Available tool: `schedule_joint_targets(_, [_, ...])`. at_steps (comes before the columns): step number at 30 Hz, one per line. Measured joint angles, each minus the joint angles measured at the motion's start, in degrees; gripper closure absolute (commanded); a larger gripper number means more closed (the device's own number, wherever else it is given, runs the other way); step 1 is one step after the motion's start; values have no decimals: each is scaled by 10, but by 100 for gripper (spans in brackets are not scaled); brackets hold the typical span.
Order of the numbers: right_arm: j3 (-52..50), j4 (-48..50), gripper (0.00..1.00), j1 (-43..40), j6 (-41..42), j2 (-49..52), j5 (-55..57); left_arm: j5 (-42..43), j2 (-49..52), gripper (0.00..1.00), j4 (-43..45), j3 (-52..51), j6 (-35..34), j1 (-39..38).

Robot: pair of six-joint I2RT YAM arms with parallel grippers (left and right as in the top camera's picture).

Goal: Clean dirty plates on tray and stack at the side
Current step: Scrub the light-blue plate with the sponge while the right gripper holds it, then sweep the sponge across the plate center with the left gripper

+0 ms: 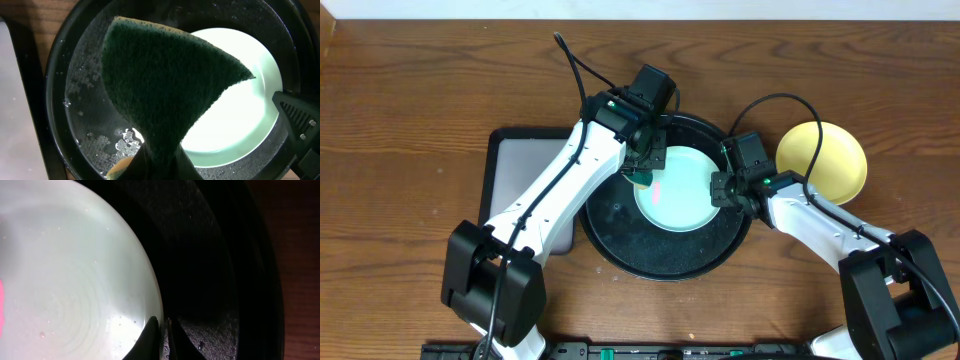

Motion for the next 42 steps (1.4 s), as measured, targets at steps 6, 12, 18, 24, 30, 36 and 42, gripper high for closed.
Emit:
schedule_joint_targets(6, [-2, 0, 94, 0, 0, 0, 0, 0, 0, 92, 0, 0, 0, 0])
schedule_joint_targets(12, [-7, 9, 99, 0, 1, 0, -2, 0, 0, 92, 0, 0, 0, 0])
schedule_joint_targets(18, [-7, 11, 99, 0, 2, 0, -3, 0, 0, 92, 0, 0, 0, 0])
schedule_joint_targets(24, [-7, 11, 99, 0, 2, 0, -3, 0, 0, 92, 5, 0, 0, 0])
schedule_joint_targets(30, [-7, 11, 99, 0, 2, 0, -3, 0, 0, 92, 30, -7, 0, -4])
schedule_joint_targets(36, [-7, 11, 99, 0, 2, 0, -3, 0, 1, 92, 92, -54, -14, -11])
schedule_joint_targets(42, [-7, 11, 99, 0, 2, 0, -3, 0, 28, 92, 98, -59, -20, -11])
